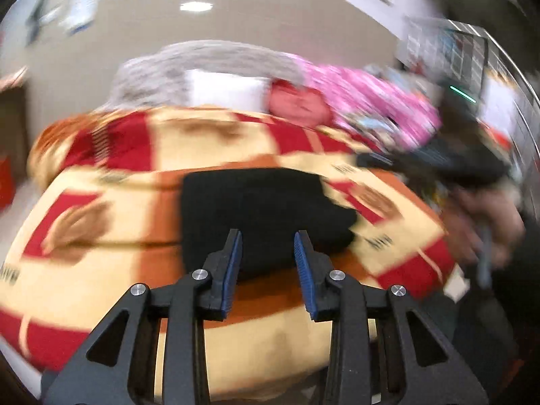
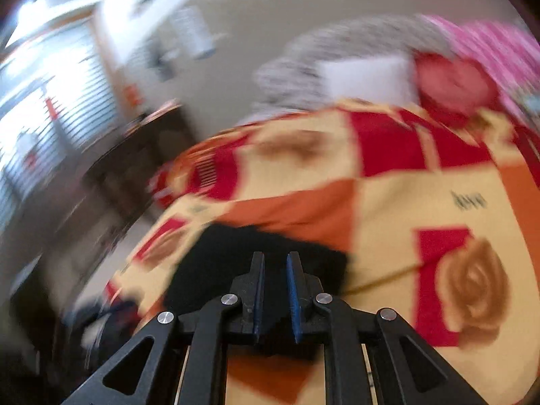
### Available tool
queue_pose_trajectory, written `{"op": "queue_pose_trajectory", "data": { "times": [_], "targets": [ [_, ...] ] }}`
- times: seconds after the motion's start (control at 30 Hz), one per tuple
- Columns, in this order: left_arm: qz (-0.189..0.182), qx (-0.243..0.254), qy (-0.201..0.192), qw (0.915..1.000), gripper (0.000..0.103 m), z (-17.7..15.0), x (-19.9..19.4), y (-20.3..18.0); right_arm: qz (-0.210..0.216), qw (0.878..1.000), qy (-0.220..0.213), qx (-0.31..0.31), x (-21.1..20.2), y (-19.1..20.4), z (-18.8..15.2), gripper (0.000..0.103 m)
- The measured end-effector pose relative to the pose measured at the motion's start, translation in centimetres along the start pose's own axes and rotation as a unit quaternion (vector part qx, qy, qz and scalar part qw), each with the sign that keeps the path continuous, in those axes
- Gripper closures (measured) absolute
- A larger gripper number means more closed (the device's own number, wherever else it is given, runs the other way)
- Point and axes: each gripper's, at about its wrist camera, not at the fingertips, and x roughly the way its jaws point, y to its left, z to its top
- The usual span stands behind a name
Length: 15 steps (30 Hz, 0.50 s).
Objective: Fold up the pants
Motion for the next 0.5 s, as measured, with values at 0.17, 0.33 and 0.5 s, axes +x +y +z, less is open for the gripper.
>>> {"op": "queue_pose_trajectory", "data": {
  "times": [0.17,0.33,0.5],
  "targets": [
    [-0.004,-0.083,0.045,0.9955,0.075,-0.4,1.7,3.4,-0.01,0.995,0.034,-0.095,2.1,5.6,-3.1,0.091],
    [-0.005,-0.039,0.043,0.9983,0.077,-0.8,1.8,1.6,-0.084,0.992,0.065,-0.062,4.1,3.8,-5.2,0.091],
    [0.034,-0.053,0.097,0.9933,0.077,-1.5,6.5,4.1,-0.097,0.992,0.071,-0.04,4.9,2.3,-6.0,0.094]
  ]
}}
